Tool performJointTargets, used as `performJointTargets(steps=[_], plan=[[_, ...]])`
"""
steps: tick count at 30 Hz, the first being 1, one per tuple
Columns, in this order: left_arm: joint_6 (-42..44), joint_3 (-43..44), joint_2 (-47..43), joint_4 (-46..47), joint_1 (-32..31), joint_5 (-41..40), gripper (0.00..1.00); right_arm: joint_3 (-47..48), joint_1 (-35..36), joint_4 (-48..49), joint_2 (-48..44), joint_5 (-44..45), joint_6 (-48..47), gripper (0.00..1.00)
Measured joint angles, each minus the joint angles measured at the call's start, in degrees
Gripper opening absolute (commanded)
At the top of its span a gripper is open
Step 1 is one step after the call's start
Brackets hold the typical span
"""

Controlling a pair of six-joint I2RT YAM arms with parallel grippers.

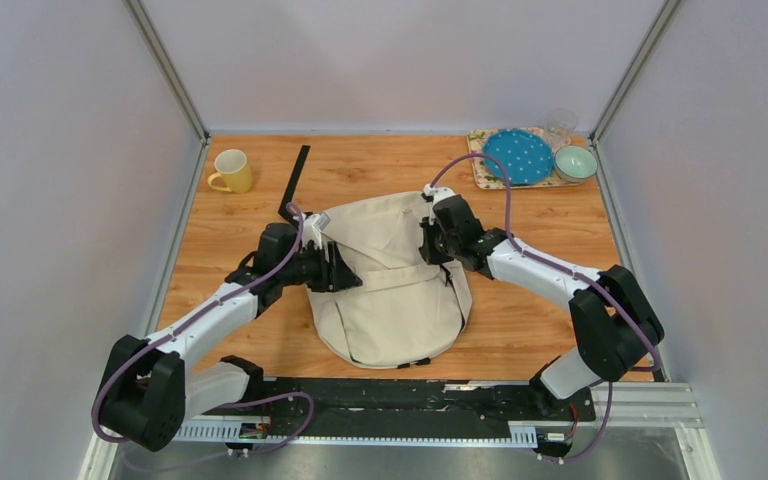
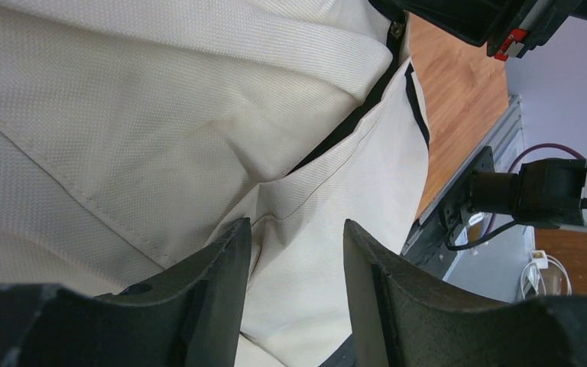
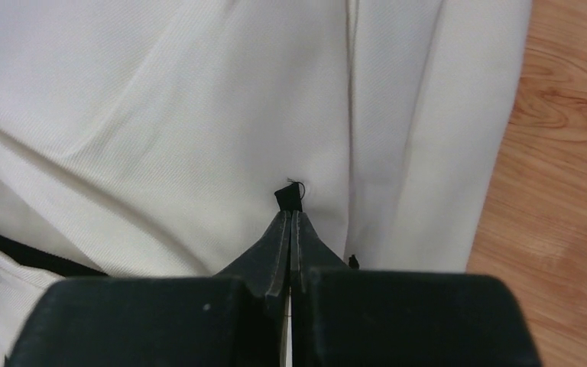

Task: Pack the student bag
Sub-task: Zip the student bag at the center of the board.

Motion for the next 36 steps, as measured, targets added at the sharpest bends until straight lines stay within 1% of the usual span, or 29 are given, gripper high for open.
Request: performJointTargets(steps=[10,15,16,17,18,19,22,27,31,36], plan=[[0.22,-0.68,0.72,0.52,-0.13,-0.61,0.56,-0.39,-0.28,-0.17,-0.09,10.47,5.73,0.0],[0.5,-1.66,1.4,1.27,-0.13,-0.9,0.56,-2.69,-1.25,0.5,-1.73,12.39,8.31,0.0],[0.52,-1.73,1.49,1.4,-0.13,-0.9,0.56,-3.17,-1.55,0.5,-2.27,12.15,8.59,0.02],[0.57,-1.77,1.6,1.53,-0.13,-0.9,0.56,-3.58,-1.81,0.74,-2.82,11.63,8.68,0.12],[0.59,-1.84,1.7,1.7,-0.13,-0.9,0.56,-3.89,-2.01,1.16,-3.26,11.08,8.72,0.16],[0.63,-1.92,1.79,1.81,-0.13,-0.9,0.56,-4.07,-2.29,1.62,-3.67,9.79,8.81,0.29],[0.68,-2.14,2.1,2.29,-0.13,-0.9,0.56,-4.63,-2.54,3.54,-4.74,6.95,9.25,0.43],[0.7,-2.19,3.3,2.93,-0.13,-0.85,0.55,-4.98,-2.54,5.18,-5.73,2.08,9.16,0.43],[0.7,-2.25,4.24,3.54,-0.13,-0.83,0.55,-4.98,-2.54,5.16,-5.27,-0.26,9.16,0.37],[0.7,-2.27,4.66,3.85,-0.13,-0.83,0.55,-4.98,-2.54,5.16,-3.54,-2.23,9.16,0.33]])
